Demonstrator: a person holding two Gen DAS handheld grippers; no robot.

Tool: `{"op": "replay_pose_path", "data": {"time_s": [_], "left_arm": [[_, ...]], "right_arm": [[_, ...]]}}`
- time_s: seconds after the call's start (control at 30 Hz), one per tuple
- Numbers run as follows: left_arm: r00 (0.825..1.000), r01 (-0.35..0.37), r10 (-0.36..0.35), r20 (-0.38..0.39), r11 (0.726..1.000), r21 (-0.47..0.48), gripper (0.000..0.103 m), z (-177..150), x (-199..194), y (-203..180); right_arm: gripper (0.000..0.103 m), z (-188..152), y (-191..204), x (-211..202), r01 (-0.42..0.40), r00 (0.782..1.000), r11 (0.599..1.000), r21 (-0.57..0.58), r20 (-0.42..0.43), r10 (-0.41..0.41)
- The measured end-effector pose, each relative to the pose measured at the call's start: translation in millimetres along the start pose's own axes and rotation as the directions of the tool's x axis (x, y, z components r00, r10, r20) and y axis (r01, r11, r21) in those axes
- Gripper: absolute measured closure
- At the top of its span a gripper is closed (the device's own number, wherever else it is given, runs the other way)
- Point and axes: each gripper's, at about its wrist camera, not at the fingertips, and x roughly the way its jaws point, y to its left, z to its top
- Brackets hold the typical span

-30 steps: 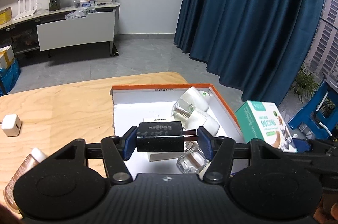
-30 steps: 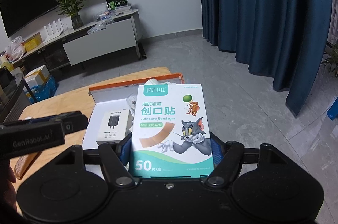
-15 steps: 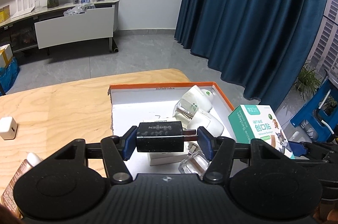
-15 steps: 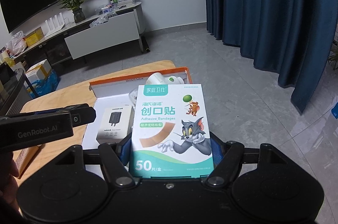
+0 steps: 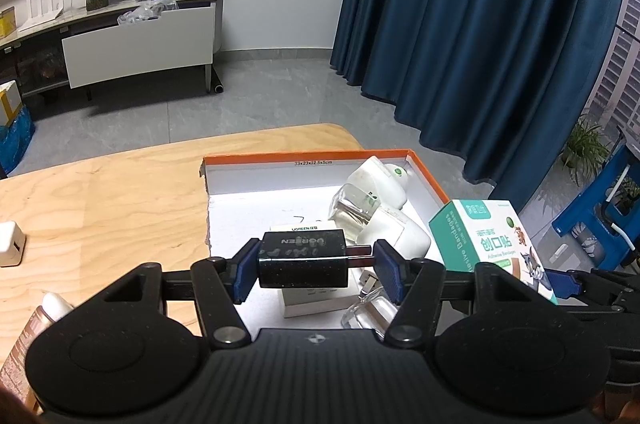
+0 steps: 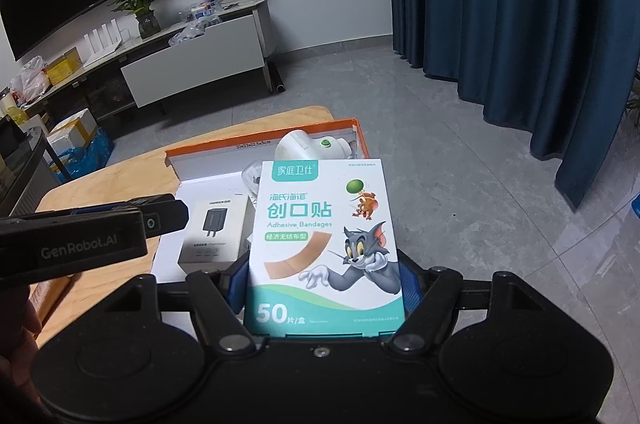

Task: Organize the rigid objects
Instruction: 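Lower the charger with left tool while right tool lowers the bandage box into the box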

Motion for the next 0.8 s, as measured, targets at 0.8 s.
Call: {"op": "replay_pose_path", "data": {"time_s": [0.8], "left_arm": [[1.0,0.007,-0.007,-0.012,1.0,0.006,0.042,4.1,9.4,-3.5]], "right_arm": [[0.019,1.7,1.5,9.0,0.003,1.0,1.0,-0.005,-0.021,-0.003]]}}
